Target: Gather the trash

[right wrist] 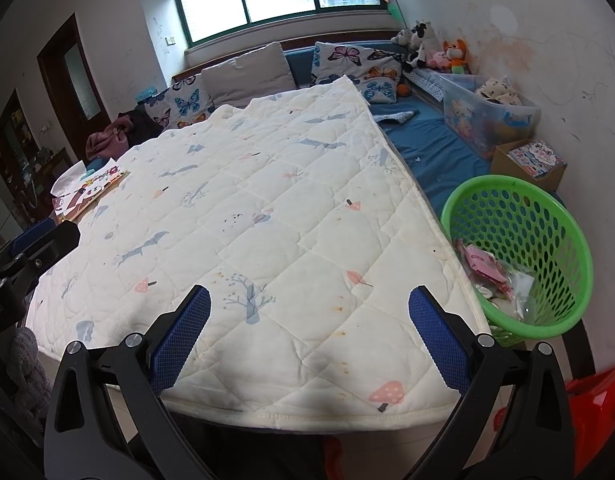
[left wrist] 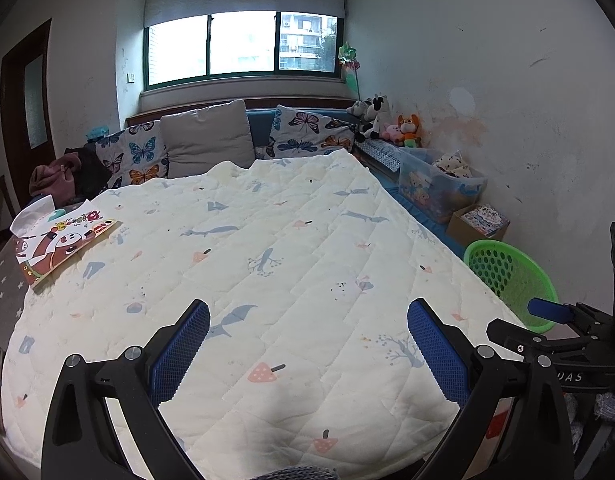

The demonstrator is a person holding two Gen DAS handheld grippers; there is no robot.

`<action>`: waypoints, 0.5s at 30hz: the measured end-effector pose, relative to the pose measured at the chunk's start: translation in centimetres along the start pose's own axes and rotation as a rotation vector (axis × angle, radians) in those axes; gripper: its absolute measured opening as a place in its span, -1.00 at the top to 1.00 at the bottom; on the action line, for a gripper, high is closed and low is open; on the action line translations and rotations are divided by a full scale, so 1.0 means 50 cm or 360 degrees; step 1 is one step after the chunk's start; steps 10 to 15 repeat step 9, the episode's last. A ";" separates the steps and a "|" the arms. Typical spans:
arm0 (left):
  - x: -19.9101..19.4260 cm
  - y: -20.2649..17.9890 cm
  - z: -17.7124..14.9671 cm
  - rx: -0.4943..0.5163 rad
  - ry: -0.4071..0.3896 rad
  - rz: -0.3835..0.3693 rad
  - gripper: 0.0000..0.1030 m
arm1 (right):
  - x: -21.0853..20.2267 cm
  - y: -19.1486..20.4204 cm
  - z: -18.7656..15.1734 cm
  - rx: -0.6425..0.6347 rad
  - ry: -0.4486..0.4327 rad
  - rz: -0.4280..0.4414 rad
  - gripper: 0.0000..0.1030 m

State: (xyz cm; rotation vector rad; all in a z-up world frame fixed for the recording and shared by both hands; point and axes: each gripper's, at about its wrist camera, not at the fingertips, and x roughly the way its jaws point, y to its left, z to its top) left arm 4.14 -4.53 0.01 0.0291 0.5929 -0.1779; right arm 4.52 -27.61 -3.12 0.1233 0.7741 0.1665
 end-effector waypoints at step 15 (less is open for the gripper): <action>0.004 -0.001 0.002 0.0018 0.0007 0.0030 -0.86 | -0.001 0.002 0.003 -0.0003 -0.0005 -0.0007 -0.91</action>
